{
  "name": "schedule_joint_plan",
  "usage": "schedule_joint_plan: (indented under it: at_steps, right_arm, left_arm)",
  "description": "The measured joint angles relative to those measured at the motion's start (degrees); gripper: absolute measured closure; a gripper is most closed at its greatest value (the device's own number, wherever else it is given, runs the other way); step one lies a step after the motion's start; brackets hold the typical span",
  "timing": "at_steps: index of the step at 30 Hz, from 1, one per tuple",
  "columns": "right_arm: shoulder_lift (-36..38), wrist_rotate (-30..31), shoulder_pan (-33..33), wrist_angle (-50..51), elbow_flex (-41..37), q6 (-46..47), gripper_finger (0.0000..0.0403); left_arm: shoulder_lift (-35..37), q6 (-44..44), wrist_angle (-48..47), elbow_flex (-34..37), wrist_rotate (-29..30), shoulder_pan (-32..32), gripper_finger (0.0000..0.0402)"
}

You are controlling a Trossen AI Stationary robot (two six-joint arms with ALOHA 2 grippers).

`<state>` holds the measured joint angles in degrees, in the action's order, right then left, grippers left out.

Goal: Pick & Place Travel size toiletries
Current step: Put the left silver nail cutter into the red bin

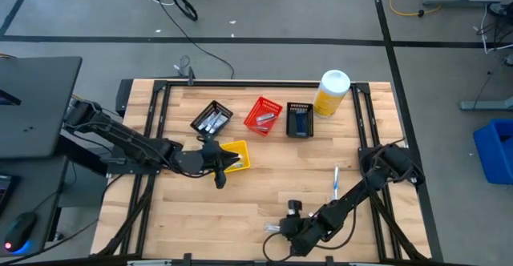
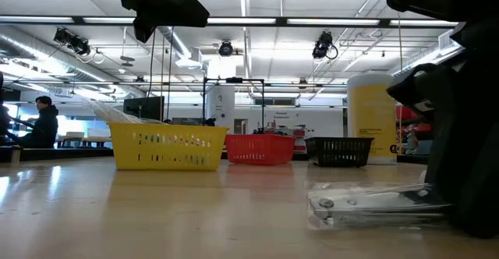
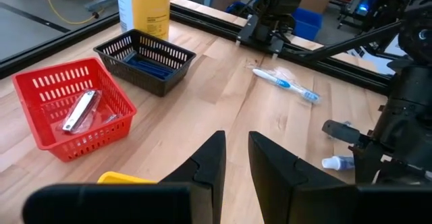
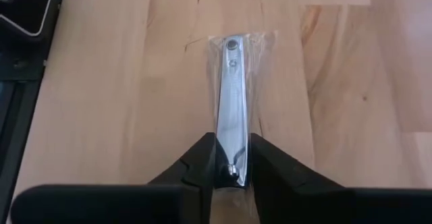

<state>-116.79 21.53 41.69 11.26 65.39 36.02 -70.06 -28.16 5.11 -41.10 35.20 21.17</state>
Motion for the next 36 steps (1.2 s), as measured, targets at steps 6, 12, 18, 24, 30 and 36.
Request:
schedule_joint_plan:
  at_steps: [6,12,18,24,30,36]
  right_arm:
    - [4.20,-0.86,-2.94,1.90,-0.59,-7.50,0.0323]
    - [12.41,5.83,-9.36,7.54,-0.22,-15.34,0.0324]
    - [16.60,7.47,-21.84,12.23,-0.17,-22.25,0.0324]
    - [16.67,0.23,-35.92,12.67,-0.24,-26.68,0.0324]
    - [16.74,0.07,-46.28,7.58,-0.24,-34.08,0.0324]
    - [15.88,-6.40,-55.99,2.76,-0.15,-36.91,0.0324]
  left_arm:
    - [0.00,-0.11,0.02,0.00,0.00,-0.02,0.0331]
    - [0.00,0.07,1.57,0.00,0.20,-0.02,0.0331]
    - [0.00,2.24,2.55,0.00,0.21,-0.02,0.0331]
    - [0.00,2.70,2.40,0.00,0.20,-0.02,0.0331]
    - [-0.02,2.70,2.16,0.00,0.20,-0.02,0.0331]
    - [-0.01,3.69,2.14,0.00,1.07,-0.02,0.0331]
